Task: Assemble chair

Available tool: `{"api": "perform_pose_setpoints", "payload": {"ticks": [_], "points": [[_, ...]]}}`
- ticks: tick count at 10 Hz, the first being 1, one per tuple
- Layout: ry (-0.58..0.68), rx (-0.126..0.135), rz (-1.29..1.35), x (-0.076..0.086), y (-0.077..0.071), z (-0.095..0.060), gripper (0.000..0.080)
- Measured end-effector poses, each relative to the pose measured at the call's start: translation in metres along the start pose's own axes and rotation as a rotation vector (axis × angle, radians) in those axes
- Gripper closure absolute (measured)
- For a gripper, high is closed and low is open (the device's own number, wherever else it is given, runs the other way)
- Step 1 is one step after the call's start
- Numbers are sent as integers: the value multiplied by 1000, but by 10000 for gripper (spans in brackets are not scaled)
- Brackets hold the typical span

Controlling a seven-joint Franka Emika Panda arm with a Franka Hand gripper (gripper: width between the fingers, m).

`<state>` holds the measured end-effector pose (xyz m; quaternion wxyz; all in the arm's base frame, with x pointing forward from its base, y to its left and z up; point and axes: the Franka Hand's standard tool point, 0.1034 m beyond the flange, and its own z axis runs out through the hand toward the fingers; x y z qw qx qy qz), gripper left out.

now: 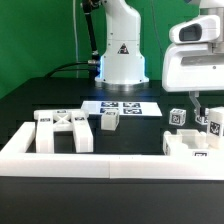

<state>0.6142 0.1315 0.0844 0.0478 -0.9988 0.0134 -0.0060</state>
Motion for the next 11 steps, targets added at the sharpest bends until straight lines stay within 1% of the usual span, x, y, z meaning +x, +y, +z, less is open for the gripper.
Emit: {"api": "perform_pose_setpoints", "payload": {"ticks": [1, 3, 5, 7, 8, 11], "points": [[0, -1, -45, 0, 0, 0, 151], [0, -1, -218, 0, 1, 0, 151], [0, -1, -250, 0, 2, 0, 151], [0, -1, -250, 0, 2, 0, 413], [0, -1, -249, 1, 2, 0, 512], [0, 0, -217, 1, 2, 0, 511]]}}
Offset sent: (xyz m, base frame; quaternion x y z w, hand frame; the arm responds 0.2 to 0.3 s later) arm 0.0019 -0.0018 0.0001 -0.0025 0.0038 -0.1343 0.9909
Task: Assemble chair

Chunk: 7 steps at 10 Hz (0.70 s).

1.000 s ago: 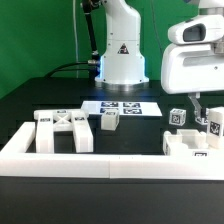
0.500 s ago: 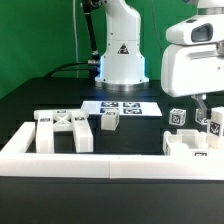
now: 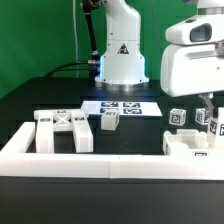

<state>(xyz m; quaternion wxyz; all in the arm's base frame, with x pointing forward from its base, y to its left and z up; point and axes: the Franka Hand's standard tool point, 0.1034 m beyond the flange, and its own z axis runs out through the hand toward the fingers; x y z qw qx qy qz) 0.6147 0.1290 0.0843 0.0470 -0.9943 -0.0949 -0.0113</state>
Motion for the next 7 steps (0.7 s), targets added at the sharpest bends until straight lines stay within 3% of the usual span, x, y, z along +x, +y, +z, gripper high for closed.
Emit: {"api": "perform_pose_setpoints", "payload": {"ticks": [5, 7], "points": [[8, 3, 645, 0, 2, 1, 508], [48, 20, 870, 5, 5, 1, 508]]}}
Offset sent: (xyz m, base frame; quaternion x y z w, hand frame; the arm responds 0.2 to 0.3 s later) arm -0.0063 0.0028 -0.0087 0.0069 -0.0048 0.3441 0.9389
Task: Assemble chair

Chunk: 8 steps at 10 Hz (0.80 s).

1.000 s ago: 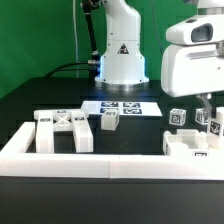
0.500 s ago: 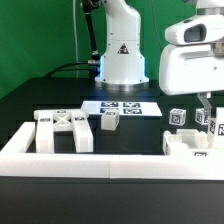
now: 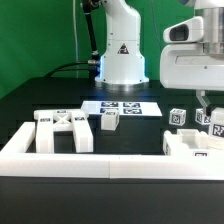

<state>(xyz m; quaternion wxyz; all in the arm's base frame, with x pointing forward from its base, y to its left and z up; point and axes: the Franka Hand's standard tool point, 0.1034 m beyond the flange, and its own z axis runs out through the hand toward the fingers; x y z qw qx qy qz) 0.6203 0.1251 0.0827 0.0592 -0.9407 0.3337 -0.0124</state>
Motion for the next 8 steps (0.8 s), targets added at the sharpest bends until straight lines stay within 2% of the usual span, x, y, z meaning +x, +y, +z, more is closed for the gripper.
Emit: {"api": "perform_pose_setpoints", "payload": {"ticks": [4, 6, 7, 8], "points": [[8, 5, 278, 1, 0, 0, 508], [8, 4, 272, 0, 0, 0, 508], [8, 4, 232, 0, 0, 0, 290], [7, -4, 129, -1, -1, 0, 189]]}}
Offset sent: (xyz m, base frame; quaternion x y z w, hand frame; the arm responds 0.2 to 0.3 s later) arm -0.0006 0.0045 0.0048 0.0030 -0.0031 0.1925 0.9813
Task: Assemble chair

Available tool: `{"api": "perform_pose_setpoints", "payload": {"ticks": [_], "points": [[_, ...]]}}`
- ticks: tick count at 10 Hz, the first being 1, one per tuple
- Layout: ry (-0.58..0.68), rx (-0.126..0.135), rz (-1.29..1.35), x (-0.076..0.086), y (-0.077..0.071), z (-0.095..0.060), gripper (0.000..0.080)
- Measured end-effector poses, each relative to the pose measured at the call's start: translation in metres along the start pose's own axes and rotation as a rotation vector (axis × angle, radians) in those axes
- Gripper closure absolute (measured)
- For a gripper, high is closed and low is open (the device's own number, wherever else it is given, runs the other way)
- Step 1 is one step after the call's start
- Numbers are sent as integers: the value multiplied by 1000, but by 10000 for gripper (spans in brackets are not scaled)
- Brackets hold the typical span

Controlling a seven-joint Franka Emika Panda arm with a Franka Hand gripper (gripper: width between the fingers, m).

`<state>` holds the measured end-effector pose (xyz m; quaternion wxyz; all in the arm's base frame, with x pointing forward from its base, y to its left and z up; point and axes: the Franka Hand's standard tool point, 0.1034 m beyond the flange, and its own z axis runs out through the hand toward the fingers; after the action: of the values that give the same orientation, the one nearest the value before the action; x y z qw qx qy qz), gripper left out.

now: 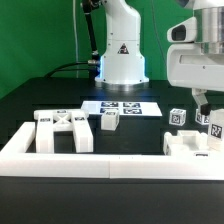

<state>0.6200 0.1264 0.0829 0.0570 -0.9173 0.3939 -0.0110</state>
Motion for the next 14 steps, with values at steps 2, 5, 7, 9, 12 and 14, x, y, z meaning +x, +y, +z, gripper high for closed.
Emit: {"api": "perform_pose_setpoints", "payload": {"ticks": [2, 5, 7, 9, 12, 14], "points": [[0, 1, -203, -1, -1, 0, 159], [2, 3, -537, -2, -2, 0, 151], [3, 1, -712, -2, -1, 1, 151], [4, -5, -888, -2, -1, 1, 151], [6, -18, -1077, 0, 1, 3, 151], [7, -18, -1084, 1, 2, 3, 280]]}}
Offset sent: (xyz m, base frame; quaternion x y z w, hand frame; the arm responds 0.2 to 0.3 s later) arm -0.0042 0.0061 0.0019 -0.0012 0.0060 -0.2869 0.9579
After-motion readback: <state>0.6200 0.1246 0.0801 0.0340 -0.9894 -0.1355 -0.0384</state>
